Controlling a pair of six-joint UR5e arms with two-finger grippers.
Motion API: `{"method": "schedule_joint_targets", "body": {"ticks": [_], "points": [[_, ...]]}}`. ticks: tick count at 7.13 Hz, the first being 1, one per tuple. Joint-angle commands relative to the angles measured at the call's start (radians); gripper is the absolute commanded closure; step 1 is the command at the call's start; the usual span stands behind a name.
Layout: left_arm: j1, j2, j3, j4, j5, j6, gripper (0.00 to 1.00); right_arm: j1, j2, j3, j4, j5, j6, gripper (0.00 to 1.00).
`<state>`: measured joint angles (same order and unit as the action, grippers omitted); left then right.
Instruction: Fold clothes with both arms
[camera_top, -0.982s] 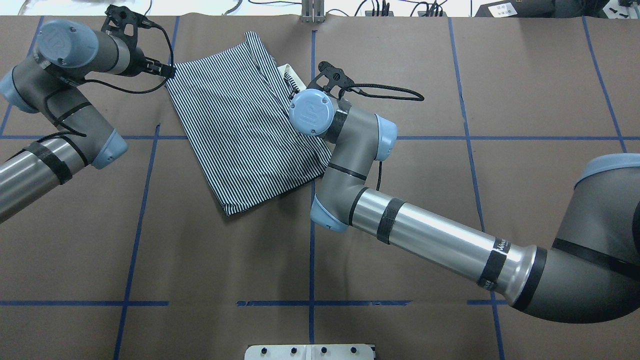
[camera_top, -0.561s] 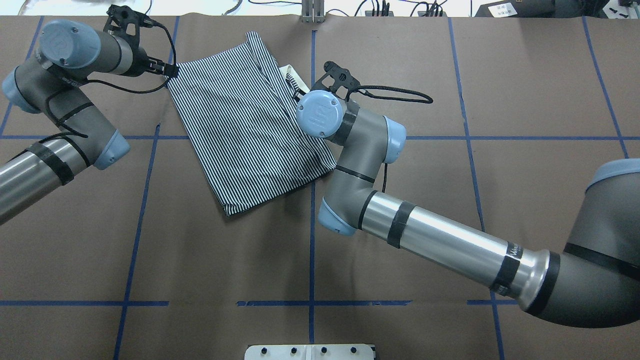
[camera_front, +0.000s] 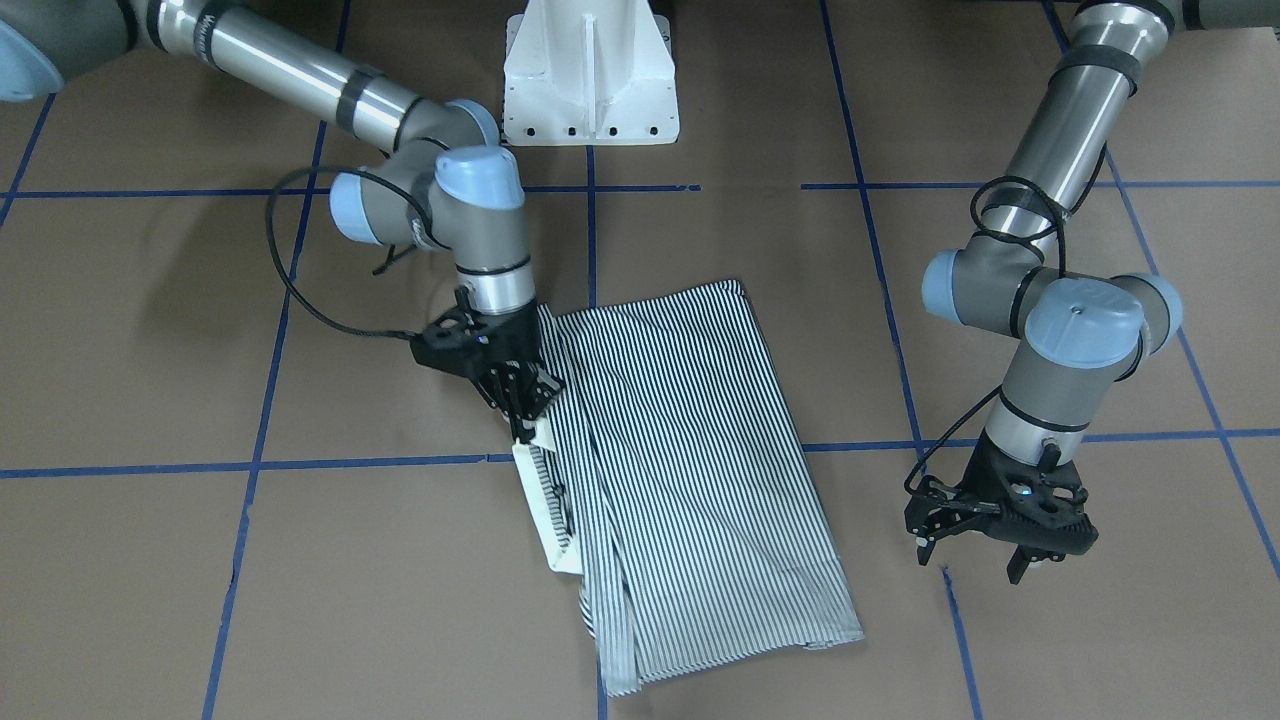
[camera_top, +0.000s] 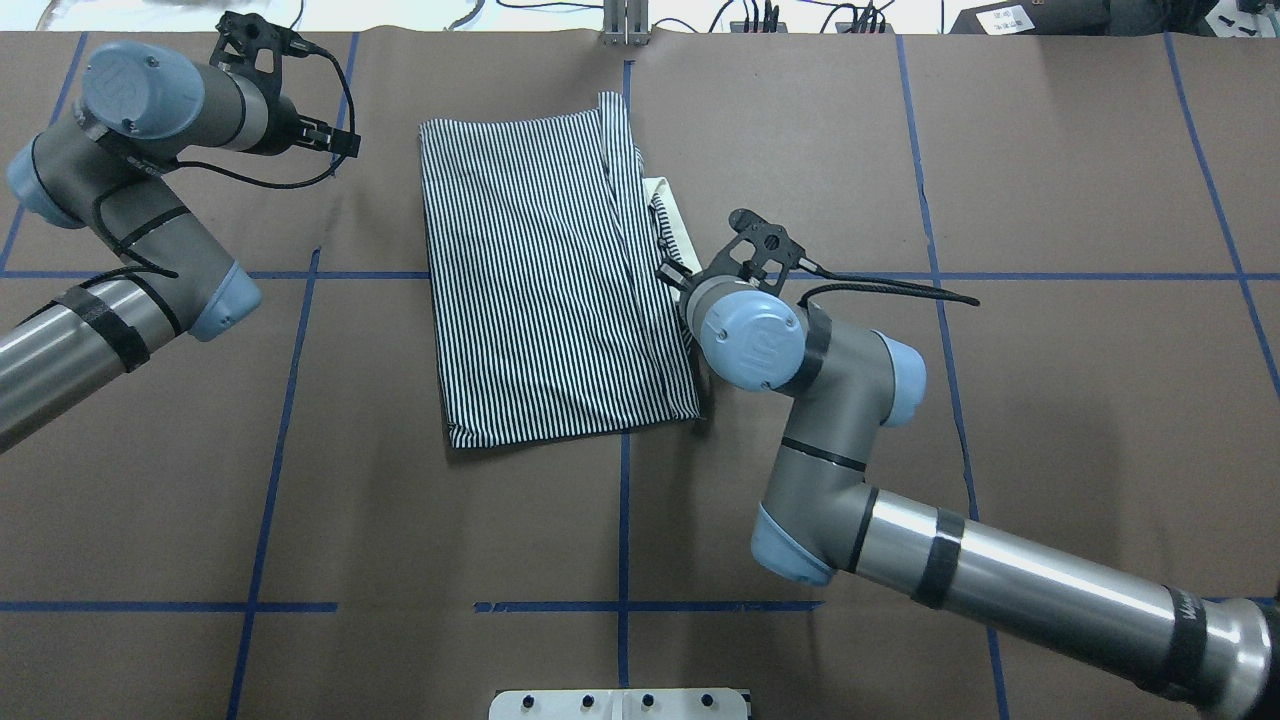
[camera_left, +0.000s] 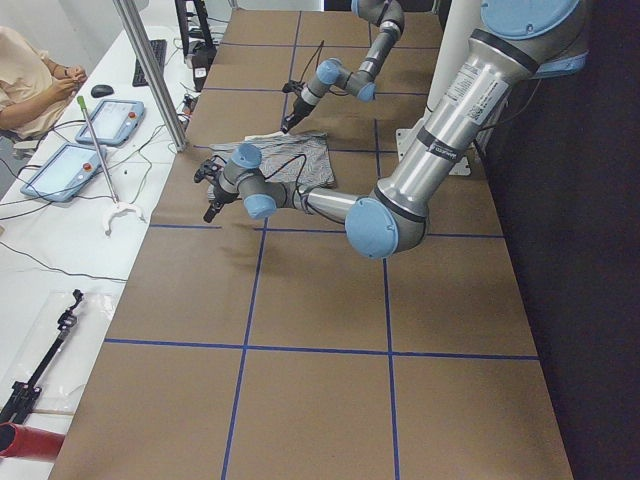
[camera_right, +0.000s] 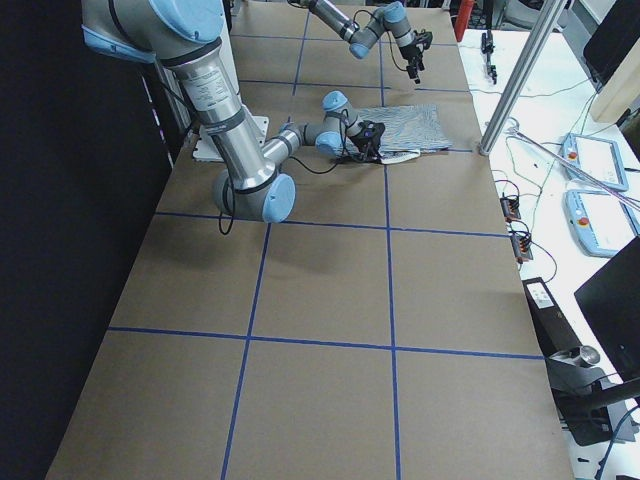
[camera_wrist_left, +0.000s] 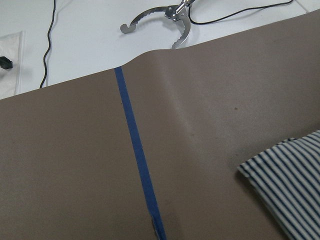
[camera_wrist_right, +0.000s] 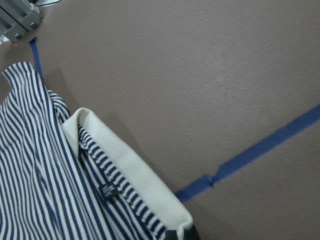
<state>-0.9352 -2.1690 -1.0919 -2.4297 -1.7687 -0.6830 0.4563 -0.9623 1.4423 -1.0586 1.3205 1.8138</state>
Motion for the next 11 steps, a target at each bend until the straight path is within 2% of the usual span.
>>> {"method": "schedule_joint_targets", "body": {"ticks": [1, 3, 7, 8, 9, 11], "points": [[0.006, 0.000, -0.005, 0.000, 0.000, -0.001, 0.00, -0.056, -0.134, 0.160, 0.000, -0.038, -0.002, 1.00], [0.006, 0.000, -0.005, 0.001, 0.000, -0.001, 0.00, -0.061, -0.154, 0.168, 0.000, -0.043, -0.004, 1.00], [0.007, 0.000, -0.005, 0.001, 0.000, -0.007, 0.00, -0.065, -0.243, 0.256, 0.002, -0.043, -0.022, 1.00], [0.009, 0.000, -0.005, 0.001, 0.000, -0.010, 0.00, -0.094, -0.246, 0.247, -0.003, -0.044, -0.025, 0.30], [0.012, 0.000, -0.005, 0.000, 0.000, -0.012, 0.00, -0.106, -0.250, 0.250, -0.038, -0.085, -0.054, 0.00], [0.012, 0.000, -0.005, 0.000, 0.000, -0.013, 0.00, -0.103, -0.236, 0.329, -0.137, -0.052, -0.247, 0.00]]}}
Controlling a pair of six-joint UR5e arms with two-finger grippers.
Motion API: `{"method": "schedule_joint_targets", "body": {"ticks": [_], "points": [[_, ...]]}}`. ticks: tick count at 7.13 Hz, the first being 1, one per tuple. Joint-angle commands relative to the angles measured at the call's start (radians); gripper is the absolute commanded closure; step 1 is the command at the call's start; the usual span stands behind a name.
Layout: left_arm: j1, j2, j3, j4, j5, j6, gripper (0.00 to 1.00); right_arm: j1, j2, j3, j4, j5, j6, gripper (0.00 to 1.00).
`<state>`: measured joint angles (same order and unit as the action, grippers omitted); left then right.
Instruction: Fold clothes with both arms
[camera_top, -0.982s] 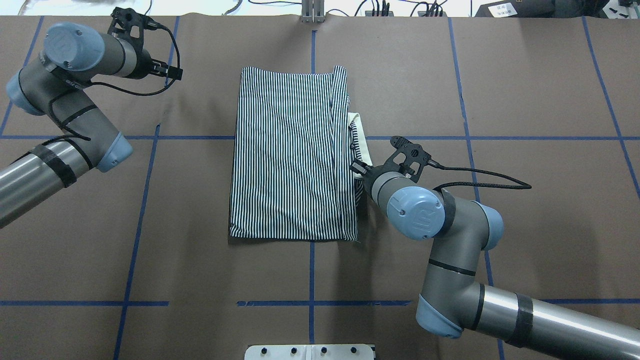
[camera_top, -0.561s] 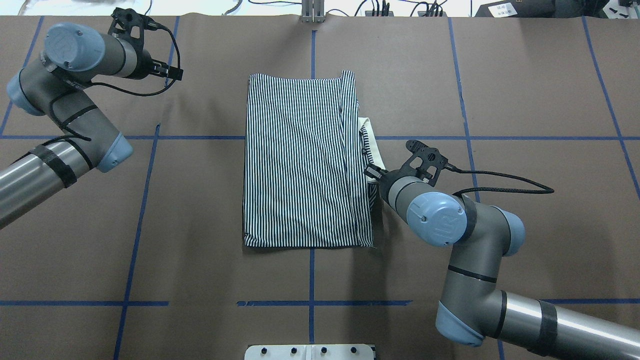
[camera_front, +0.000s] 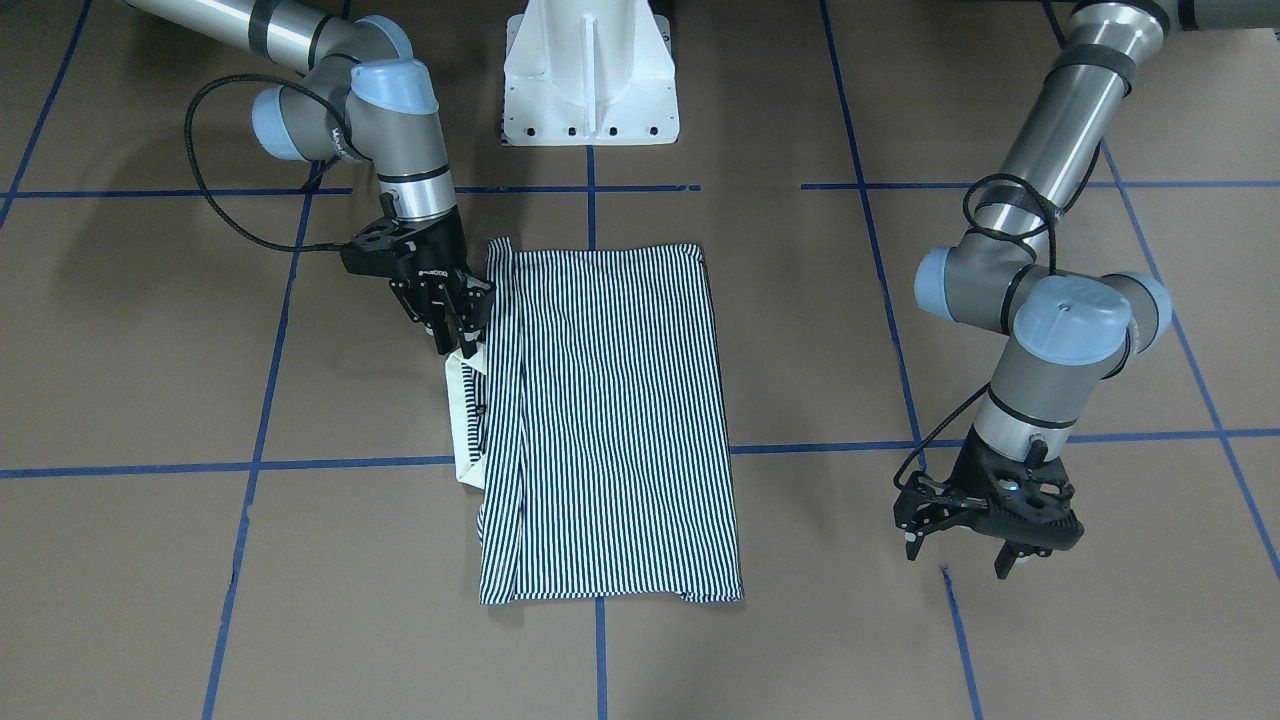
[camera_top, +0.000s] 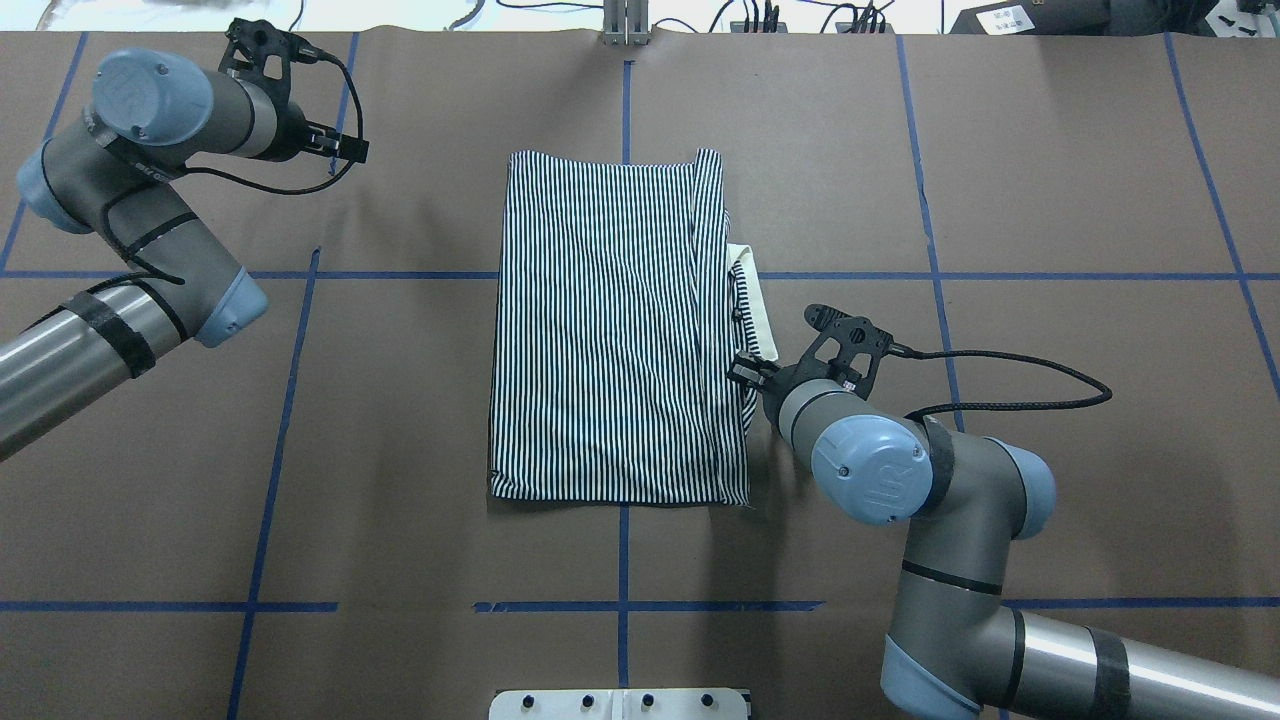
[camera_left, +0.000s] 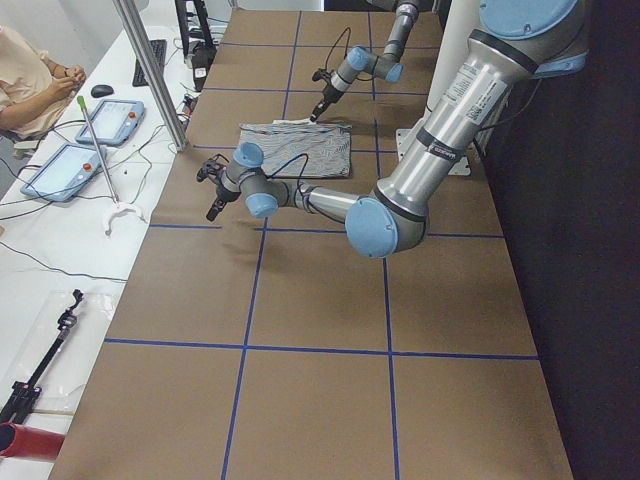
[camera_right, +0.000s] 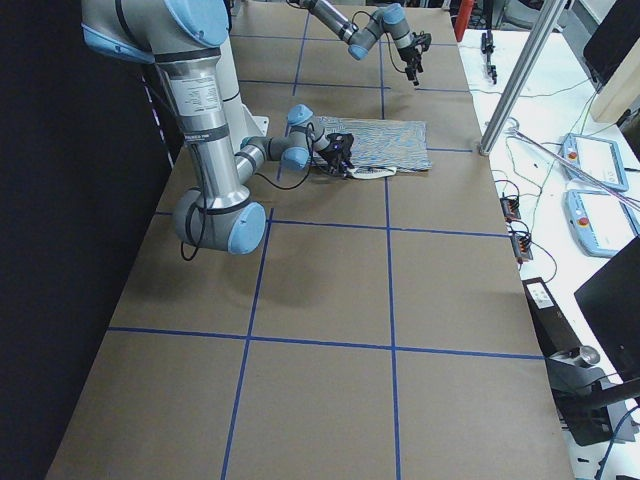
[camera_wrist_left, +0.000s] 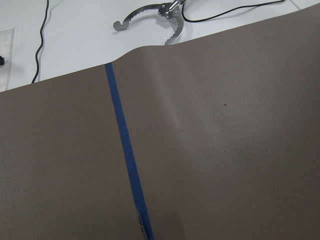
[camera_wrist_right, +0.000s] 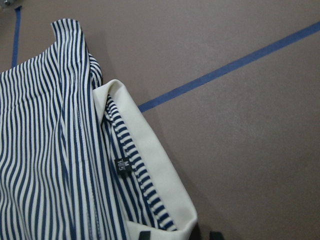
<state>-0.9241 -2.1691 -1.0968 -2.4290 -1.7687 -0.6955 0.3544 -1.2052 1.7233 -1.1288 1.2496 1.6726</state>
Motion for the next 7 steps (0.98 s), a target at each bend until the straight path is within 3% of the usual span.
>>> {"method": "schedule_joint_targets", "body": {"ticks": [1, 3, 4, 6, 7], "points": [[0.002, 0.000, 0.000, -0.001, 0.000, -0.001, 0.00, 0.009, 0.031, 0.073, -0.169, 0.075, -0.143, 0.00], [0.002, 0.000, 0.000, -0.001, 0.000, -0.009, 0.00, 0.009, 0.209, 0.067, -0.488, 0.108, -0.284, 0.00], [0.002, 0.000, -0.002, -0.001, 0.000, -0.009, 0.00, 0.008, 0.238, 0.065, -0.564, 0.155, -0.330, 0.00], [0.002, 0.000, -0.002, -0.001, 0.000, -0.009, 0.00, -0.002, 0.240, 0.021, -0.568, 0.185, -0.440, 0.01], [0.002, 0.000, -0.002, -0.001, 0.000, -0.015, 0.00, -0.005, 0.240, 0.006, -0.568, 0.185, -0.502, 0.14]]}}
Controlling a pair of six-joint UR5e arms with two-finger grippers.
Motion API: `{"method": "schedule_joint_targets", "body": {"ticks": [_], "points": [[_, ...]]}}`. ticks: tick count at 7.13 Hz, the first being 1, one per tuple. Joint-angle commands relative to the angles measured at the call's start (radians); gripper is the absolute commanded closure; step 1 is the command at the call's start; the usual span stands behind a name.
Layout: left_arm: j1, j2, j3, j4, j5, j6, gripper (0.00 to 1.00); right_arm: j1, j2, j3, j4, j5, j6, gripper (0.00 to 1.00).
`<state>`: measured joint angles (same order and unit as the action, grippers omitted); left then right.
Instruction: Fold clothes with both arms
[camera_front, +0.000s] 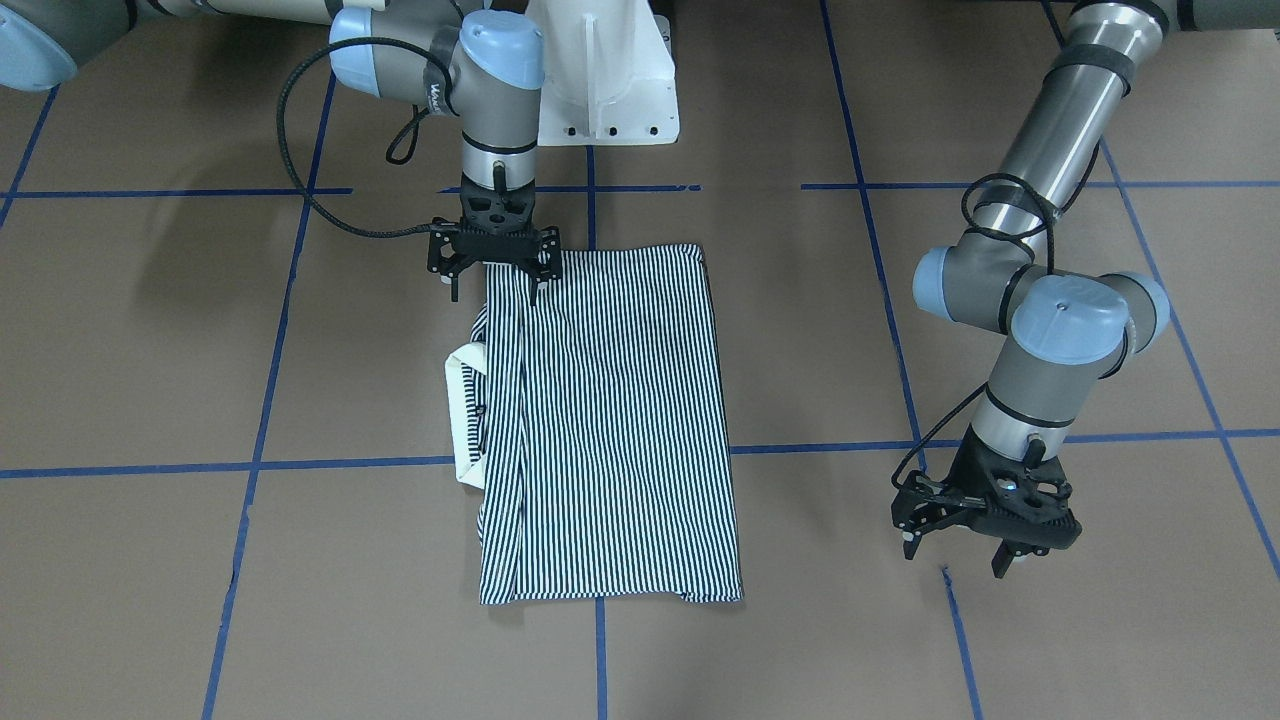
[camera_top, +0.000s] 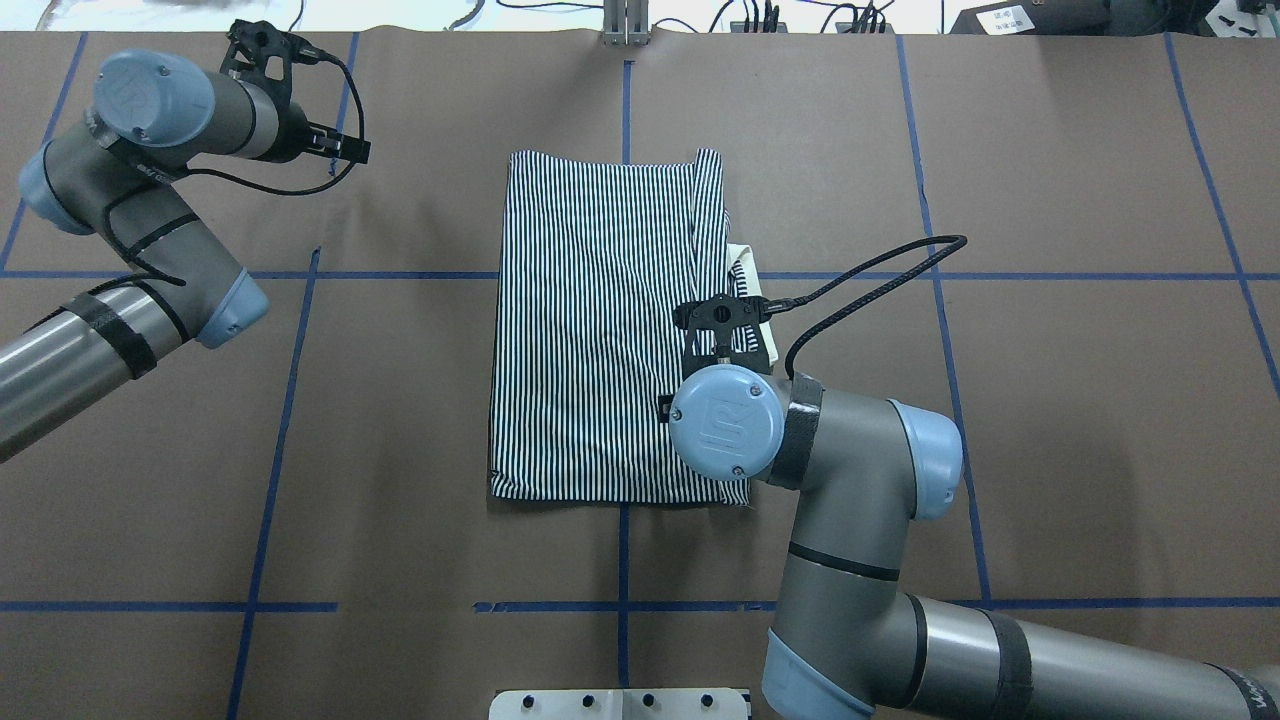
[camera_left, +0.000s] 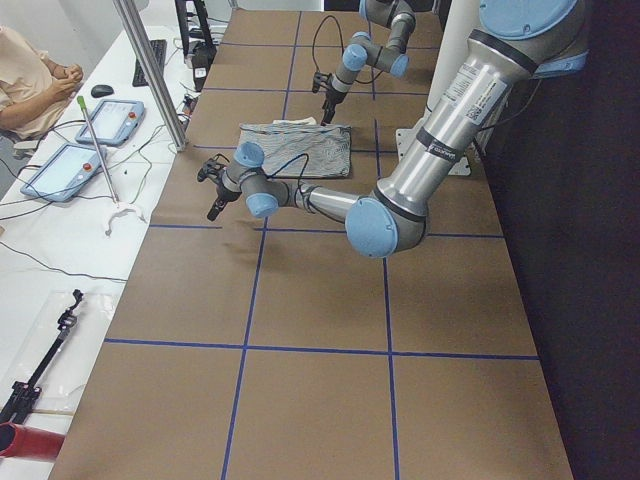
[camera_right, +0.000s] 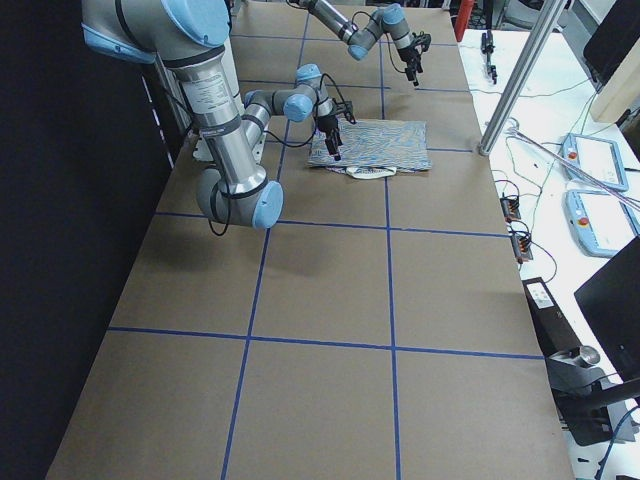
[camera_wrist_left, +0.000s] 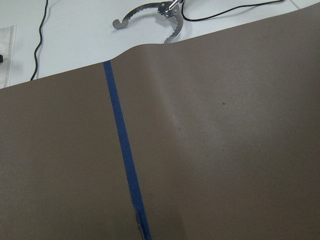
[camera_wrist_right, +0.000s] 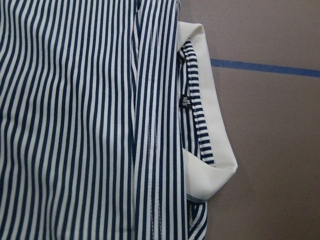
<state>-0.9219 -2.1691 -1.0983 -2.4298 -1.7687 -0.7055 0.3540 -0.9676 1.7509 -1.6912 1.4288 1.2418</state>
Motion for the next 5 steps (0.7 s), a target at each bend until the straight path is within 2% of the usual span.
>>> {"method": "schedule_joint_targets", "body": {"ticks": [1, 5], "points": [[0.001, 0.000, 0.000, 0.000, 0.000, -0.005, 0.00, -0.006, 0.007, -0.031, -0.005, 0.005, -0.100, 0.23], [0.014, 0.002, 0.001, 0.000, 0.000, -0.006, 0.00, -0.010, 0.046, -0.079, -0.024, 0.004, -0.170, 0.30]]}}
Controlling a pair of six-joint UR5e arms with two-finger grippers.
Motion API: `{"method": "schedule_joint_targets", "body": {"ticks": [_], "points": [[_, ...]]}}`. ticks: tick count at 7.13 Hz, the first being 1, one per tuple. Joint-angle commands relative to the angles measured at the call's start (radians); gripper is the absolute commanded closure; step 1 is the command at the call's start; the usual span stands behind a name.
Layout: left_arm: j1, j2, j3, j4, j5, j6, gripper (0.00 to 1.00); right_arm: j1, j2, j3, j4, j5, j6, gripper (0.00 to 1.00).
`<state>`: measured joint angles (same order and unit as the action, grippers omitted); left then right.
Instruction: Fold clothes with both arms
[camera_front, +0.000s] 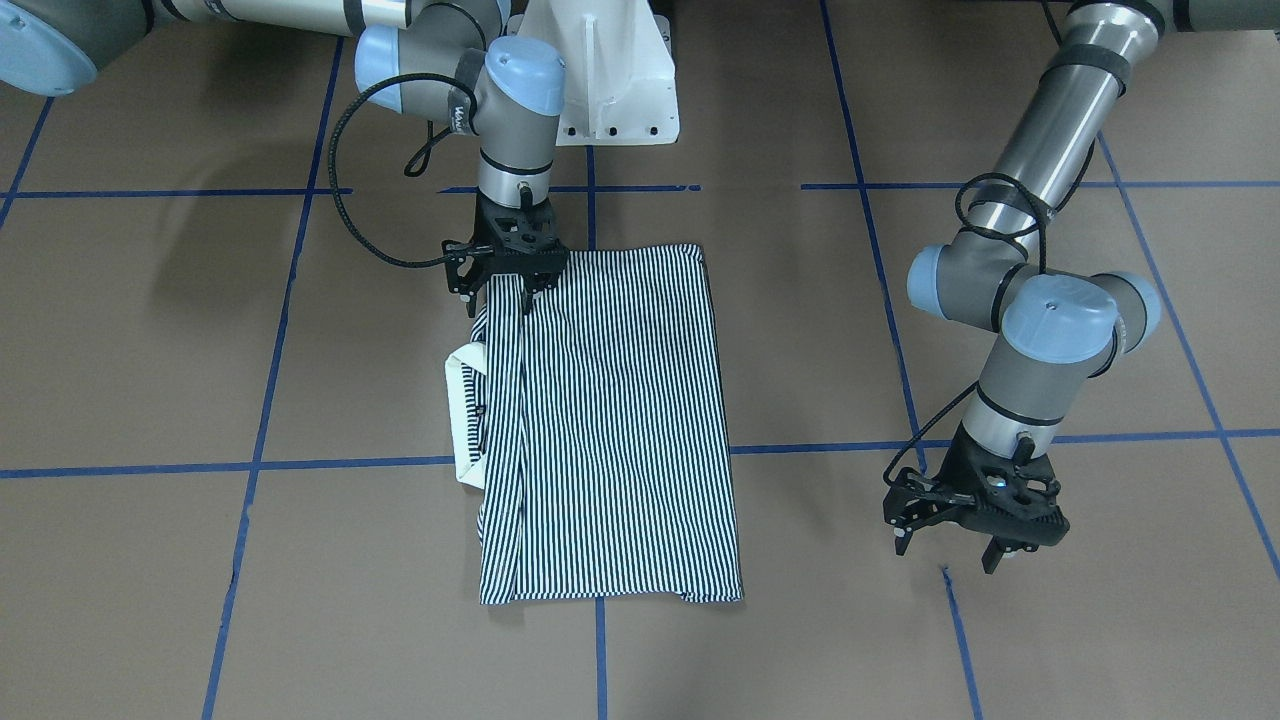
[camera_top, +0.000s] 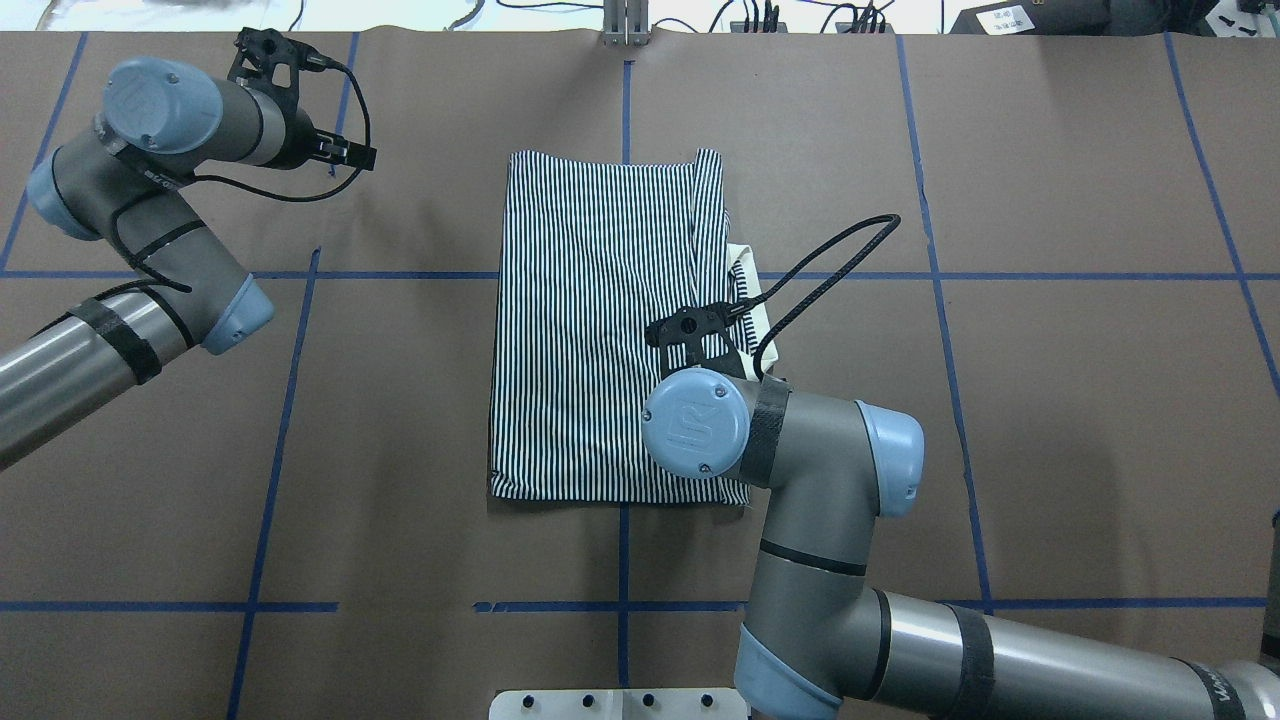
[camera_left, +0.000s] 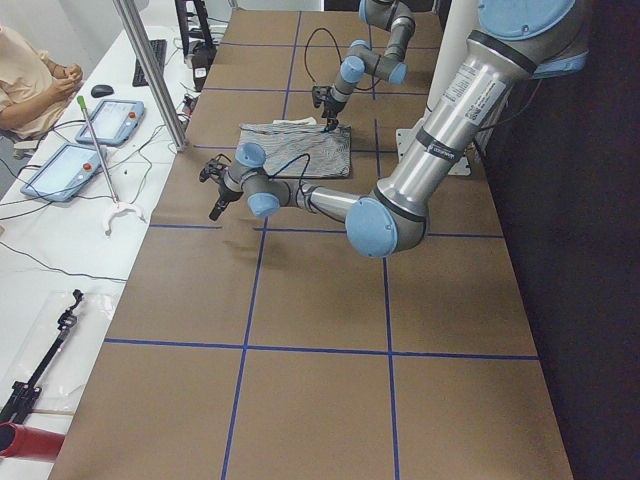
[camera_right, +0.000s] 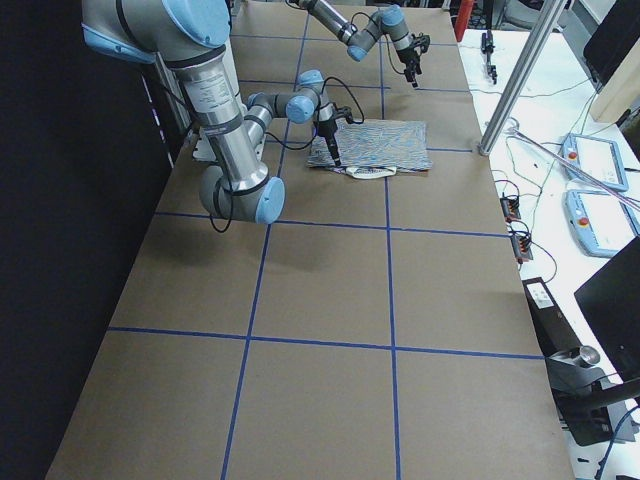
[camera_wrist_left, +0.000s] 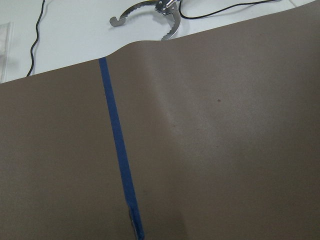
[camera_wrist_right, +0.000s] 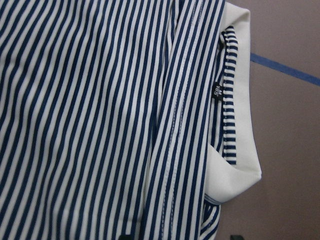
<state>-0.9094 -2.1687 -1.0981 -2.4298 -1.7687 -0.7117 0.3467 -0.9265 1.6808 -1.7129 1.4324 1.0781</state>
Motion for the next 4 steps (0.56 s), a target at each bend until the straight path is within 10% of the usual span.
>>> {"method": "schedule_joint_targets", "body": {"ticks": [1, 4], "points": [[0.003, 0.001, 0.001, 0.000, 0.000, 0.001, 0.00, -0.009, 0.017, -0.035, -0.004, 0.000, -0.006, 0.32], [0.003, 0.006, 0.001, 0.000, 0.000, 0.001, 0.00, -0.015, 0.075, -0.050, -0.094, 0.002, -0.020, 0.46]]}}
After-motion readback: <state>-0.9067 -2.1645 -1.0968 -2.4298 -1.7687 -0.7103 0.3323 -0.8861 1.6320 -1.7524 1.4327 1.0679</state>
